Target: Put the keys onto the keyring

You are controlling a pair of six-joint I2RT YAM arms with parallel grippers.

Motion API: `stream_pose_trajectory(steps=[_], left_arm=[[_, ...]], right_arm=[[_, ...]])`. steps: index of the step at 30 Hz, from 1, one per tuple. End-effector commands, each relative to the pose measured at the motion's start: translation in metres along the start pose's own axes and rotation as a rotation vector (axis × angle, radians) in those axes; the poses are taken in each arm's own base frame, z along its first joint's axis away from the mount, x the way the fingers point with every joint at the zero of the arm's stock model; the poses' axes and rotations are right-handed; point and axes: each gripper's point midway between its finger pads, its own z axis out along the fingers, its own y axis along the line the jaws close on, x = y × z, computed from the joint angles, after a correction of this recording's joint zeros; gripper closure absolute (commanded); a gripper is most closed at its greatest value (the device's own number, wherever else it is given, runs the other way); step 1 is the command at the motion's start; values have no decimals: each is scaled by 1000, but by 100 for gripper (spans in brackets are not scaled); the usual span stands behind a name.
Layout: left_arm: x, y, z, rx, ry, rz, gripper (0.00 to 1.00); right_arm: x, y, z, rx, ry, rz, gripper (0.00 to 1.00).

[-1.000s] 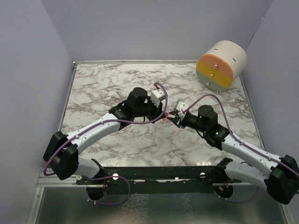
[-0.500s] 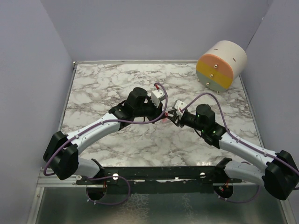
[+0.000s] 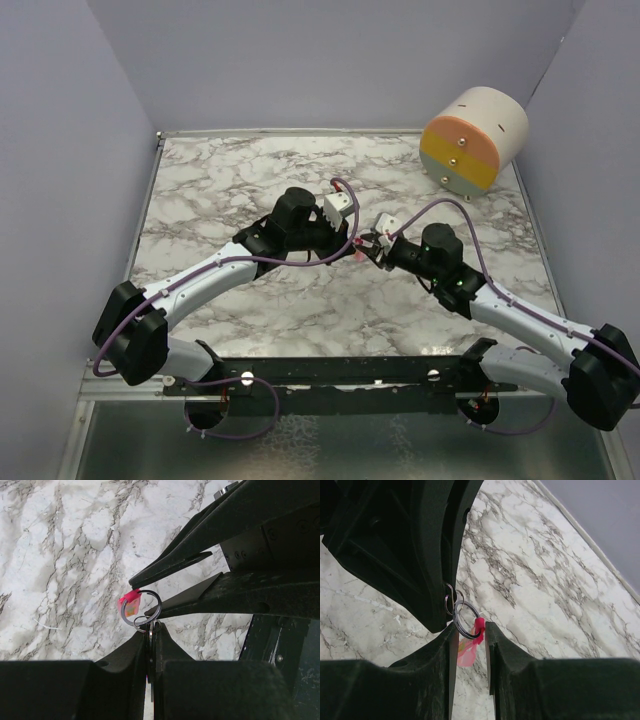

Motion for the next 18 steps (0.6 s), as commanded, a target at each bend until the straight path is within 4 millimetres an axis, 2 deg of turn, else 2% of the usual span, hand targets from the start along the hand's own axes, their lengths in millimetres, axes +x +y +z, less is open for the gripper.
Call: stream_pose_trajectory(steps=[1, 18], left_arm=[[-4, -5, 1, 34, -6, 18, 100], [-3, -5, 7, 56, 22, 35, 100]], right_arm=[[-25, -9, -1, 27, -64, -48, 72], [-13, -3, -7, -2, -57, -238, 72]])
